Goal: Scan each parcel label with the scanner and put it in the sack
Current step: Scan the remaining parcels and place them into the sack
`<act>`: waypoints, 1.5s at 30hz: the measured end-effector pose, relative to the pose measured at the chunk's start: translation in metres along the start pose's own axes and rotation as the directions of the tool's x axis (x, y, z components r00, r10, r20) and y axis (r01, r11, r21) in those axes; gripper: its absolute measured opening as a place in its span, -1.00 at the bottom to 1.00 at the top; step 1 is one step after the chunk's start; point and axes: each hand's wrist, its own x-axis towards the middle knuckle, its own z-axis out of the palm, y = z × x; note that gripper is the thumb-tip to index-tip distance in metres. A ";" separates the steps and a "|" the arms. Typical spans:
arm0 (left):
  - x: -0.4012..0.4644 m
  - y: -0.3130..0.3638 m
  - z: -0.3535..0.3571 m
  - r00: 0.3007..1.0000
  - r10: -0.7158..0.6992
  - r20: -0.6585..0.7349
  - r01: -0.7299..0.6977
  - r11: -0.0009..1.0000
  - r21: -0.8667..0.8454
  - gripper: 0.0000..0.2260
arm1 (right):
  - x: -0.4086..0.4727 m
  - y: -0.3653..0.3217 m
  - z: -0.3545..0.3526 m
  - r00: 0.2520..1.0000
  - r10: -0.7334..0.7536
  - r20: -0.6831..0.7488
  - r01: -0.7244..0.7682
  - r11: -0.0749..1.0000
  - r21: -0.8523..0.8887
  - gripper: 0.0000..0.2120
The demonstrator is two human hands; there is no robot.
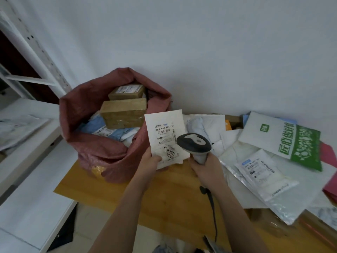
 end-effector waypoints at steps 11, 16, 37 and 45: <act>-0.003 0.045 0.002 0.994 0.098 0.057 -0.048 0.821 -0.569 -0.67 | -0.013 -0.047 -0.027 0.999 -0.046 -0.028 0.048 0.995 0.093 -0.72; -0.010 0.048 -0.008 0.988 0.153 0.032 -0.108 0.817 -0.566 -0.65 | -0.020 -0.060 -0.025 0.999 -0.021 -0.036 0.026 0.990 0.135 -0.71; 0.003 0.049 -0.021 0.984 0.085 -0.155 -0.169 0.705 -0.689 -0.60 | -0.045 -0.099 -0.015 0.968 -0.026 0.251 -0.090 0.893 0.442 -0.90; 0.011 0.057 -0.029 0.935 0.171 -0.310 -0.227 0.962 -0.155 -0.68 | -0.041 -0.091 -0.020 0.987 -0.149 0.059 0.146 0.988 0.049 -0.81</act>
